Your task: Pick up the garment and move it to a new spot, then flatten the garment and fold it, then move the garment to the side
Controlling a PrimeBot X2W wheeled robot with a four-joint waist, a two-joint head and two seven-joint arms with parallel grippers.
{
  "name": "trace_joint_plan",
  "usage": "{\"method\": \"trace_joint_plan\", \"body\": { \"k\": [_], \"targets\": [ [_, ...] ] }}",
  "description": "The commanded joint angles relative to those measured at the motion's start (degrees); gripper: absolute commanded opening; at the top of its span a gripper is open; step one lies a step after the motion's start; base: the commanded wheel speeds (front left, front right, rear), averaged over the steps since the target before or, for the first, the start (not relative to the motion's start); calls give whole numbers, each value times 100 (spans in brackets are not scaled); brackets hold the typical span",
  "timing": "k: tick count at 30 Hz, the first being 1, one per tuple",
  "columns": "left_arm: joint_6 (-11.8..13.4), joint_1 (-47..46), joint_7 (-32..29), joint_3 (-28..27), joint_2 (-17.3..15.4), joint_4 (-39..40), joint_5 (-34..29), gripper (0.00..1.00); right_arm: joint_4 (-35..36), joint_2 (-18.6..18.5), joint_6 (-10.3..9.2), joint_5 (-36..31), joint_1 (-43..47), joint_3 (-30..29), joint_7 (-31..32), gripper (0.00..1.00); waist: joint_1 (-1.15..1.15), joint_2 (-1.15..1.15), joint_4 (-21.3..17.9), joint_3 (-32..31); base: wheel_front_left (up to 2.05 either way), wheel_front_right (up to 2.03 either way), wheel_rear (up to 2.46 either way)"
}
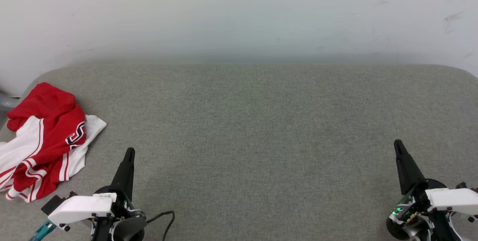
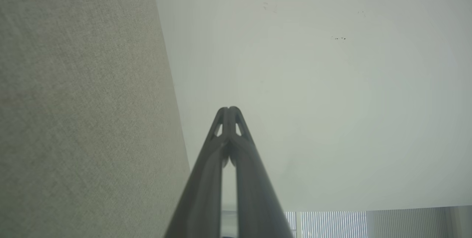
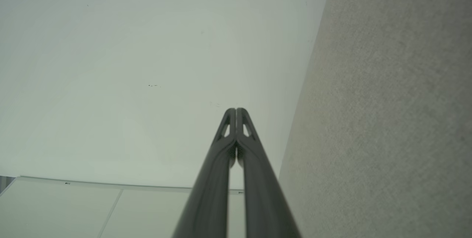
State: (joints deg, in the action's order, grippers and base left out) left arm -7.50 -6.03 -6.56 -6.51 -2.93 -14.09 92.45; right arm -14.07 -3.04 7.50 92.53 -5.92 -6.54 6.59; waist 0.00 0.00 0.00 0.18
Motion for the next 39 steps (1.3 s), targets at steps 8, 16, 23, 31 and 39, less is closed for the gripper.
{"method": "trace_joint_plan", "body": {
  "k": [8, 16, 23, 31, 39],
  "targets": [
    [-17, -49, -16, -24, 8, -2, -16, 0, -6, 26, -2, -34, -69, -6, 10, 0, 0, 0, 0, 0, 0, 0, 0],
    [-17, -49, -16, -24, 8, -2, -16, 0, -6, 26, -2, -34, -69, -6, 10, 0, 0, 0, 0, 0, 0, 0, 0],
    [2, 57, 4, 17, 10, -90, -1, 100, -92, 2, 0, 1, 68, 7, -4, 100, 0, 0, 0, 0, 0, 0, 0],
    [2, 95, 232, 33, 11, 15, -228, 100, -66, 5, 0, -256, 97, 30, -231, 100, 0, 0, -1, 8, 0, 0, 0],
    [55, 58, 423, -66, 10, 130, -966, 100, 157, 5, 0, -1074, 115, -7, -423, 100, 0, 0, 1, 25, 0, 0, 0]
  ]
}}
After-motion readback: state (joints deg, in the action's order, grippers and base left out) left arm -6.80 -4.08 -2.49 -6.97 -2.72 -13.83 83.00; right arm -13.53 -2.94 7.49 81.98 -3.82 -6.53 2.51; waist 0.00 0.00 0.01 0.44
